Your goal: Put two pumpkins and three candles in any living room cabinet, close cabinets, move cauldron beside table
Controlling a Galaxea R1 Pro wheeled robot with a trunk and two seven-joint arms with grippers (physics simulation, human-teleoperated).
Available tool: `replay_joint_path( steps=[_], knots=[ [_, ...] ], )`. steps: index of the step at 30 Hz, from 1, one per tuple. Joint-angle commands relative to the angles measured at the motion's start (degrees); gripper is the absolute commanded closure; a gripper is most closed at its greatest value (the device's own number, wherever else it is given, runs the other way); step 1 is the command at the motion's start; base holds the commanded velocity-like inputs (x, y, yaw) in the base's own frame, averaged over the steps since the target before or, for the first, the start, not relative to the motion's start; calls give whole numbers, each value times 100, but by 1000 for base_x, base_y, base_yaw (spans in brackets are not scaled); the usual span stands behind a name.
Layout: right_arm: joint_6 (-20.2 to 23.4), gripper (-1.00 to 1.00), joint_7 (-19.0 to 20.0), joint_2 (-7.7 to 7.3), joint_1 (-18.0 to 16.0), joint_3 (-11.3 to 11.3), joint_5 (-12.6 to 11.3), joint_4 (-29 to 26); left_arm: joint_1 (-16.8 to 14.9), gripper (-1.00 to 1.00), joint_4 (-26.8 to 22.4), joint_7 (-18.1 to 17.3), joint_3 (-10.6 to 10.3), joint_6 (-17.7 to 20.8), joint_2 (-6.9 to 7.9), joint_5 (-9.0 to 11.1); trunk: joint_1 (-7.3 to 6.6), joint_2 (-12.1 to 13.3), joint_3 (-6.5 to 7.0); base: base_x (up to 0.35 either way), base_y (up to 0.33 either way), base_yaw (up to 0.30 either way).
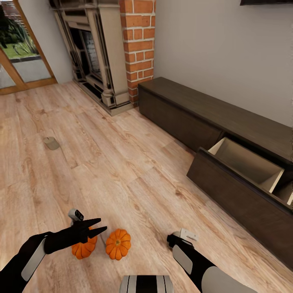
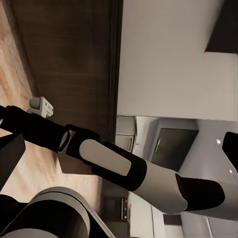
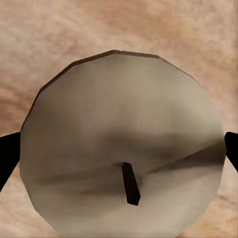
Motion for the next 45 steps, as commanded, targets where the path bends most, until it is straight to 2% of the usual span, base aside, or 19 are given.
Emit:
replay_joint_path(
  steps=[1, 7, 21, 23, 26, 38, 45],
  knots=[
    [32, 100, -54, -5, -3, 45, -25, -16, -1, -100, -1, -5, -2, 55, 2, 17, -3, 0, 19, 0, 0, 0],
    [-121, 100, 28, -5, -2, 84, -21, -76, -1, -100, 5, -5, 6, 55, -2, 18, -19, 8, 152, 0, 0, 0],
    [-118, 100, 183, -14, -3, 93, -21, -103, -2, -100, 30, -5, 24, 55, 2, -11, -55, 27, 462, 0, 0, 0],
    [-112, 100, 180, -14, -3, 88, -22, -103, -5, -100, 11, -7, 12, 55, 115, 5, -60, 29, 506, 0, 0, 0],
    [-102, 100, 168, -10, -2, 92, -22, -103, -5, -100, 7, -12, 0, 55, 196, 26, -68, 33, 573, -52, 0, 0],
    [-100, 100, 168, -10, -3, 82, -22, -103, -4, -100, -1, -20, -49, 55, 213, 28, -99, 49, 838, -108, 0, 8],
    [-88, 100, 156, -12, -3, 61, -22, -103, -5, -100, -1, -23, -54, 55, 213, 28, -117, 59, 994, -75, 0, 242]
  ],
)
